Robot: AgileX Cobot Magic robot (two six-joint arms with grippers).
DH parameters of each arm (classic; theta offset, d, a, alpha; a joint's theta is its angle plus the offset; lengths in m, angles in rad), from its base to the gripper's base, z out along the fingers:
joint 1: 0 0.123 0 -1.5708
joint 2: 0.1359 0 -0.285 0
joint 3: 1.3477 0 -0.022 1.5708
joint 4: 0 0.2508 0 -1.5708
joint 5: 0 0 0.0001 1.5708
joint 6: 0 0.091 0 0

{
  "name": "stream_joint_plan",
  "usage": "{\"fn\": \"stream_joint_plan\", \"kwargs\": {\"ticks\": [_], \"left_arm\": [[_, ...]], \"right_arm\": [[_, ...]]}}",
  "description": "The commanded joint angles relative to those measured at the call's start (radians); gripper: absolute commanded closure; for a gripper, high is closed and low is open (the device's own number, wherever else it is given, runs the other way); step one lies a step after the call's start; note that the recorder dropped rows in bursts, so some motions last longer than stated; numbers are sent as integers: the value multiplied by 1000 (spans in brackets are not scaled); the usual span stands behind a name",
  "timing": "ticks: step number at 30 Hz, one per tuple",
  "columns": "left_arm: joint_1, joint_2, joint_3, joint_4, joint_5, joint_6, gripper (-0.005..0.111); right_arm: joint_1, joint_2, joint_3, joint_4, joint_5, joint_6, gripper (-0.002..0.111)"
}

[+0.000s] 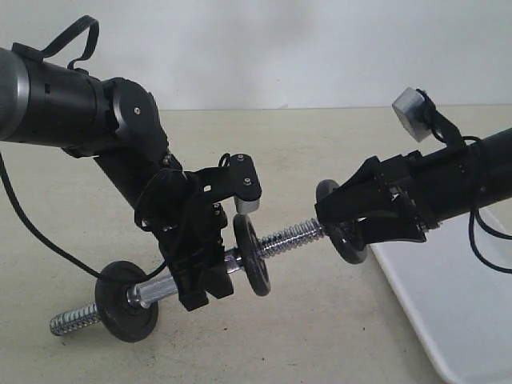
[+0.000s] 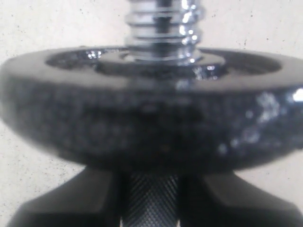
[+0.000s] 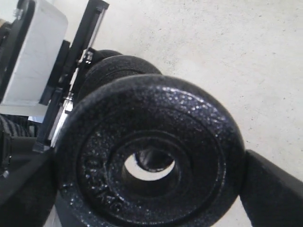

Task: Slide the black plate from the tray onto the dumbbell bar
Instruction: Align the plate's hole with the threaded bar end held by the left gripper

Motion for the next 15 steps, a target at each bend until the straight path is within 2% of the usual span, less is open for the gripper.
{"fn": "stream_joint_plan", "kwargs": {"ticks": [1, 15], "left_arm": [[0, -49, -22, -75, -2, 0, 102], [0, -102, -22, -77, -10, 0, 102]], "right_arm": [[-4, 10, -10, 60, 70, -40, 108], [-4, 20, -10, 76, 46, -18, 108]]}}
